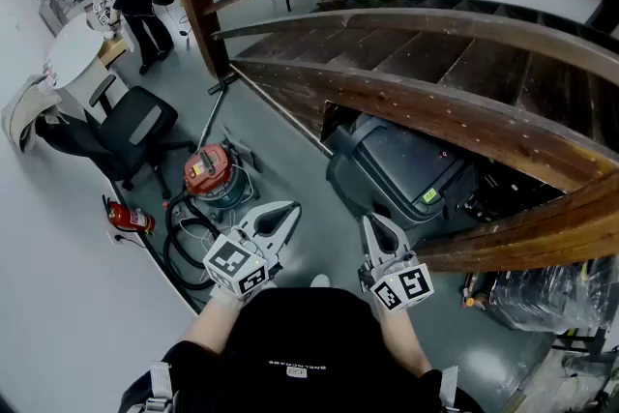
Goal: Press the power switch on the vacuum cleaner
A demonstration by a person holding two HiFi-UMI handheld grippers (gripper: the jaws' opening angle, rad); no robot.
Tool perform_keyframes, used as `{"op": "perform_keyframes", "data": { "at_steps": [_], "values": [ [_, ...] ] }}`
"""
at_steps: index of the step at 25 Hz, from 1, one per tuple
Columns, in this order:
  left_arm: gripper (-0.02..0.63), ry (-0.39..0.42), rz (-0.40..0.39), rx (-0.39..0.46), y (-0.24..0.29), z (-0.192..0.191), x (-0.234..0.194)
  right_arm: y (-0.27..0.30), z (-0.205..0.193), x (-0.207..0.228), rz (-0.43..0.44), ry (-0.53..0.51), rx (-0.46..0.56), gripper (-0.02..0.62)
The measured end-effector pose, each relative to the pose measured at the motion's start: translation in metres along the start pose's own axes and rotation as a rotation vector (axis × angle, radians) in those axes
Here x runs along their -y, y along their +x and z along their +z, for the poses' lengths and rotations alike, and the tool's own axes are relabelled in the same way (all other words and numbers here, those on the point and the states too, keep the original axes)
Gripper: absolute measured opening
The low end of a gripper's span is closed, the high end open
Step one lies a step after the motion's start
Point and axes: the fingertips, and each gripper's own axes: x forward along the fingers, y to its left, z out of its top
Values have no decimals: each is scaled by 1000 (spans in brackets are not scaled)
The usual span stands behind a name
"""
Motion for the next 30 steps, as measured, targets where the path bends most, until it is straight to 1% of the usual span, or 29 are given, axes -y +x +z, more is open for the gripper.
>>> {"op": "perform_keyframes", "data": {
  "at_steps": [8, 11, 15, 22, 26, 30],
  "values": [
    [15, -9, 12, -12, 15, -5, 1, 1, 2, 17, 5, 5, -2, 31],
    [15, -7, 19, -16, 24, -7, 4, 0, 3, 23, 22, 9, 4, 31],
    [15, -3, 31, -20, 36, -11, 8, -3, 5, 32, 55, 43, 25, 31],
    [15, 3, 68, -30, 51, -18, 14, -11, -3, 53, 73, 72, 6, 31],
    [15, -5, 85, -37, 56, -23, 7, -4, -9, 61, 82, 81, -9, 31],
    [15, -21, 105, -40, 60, -28, -11, 13, -18, 66, 95, 94, -31, 31]
  ]
}}
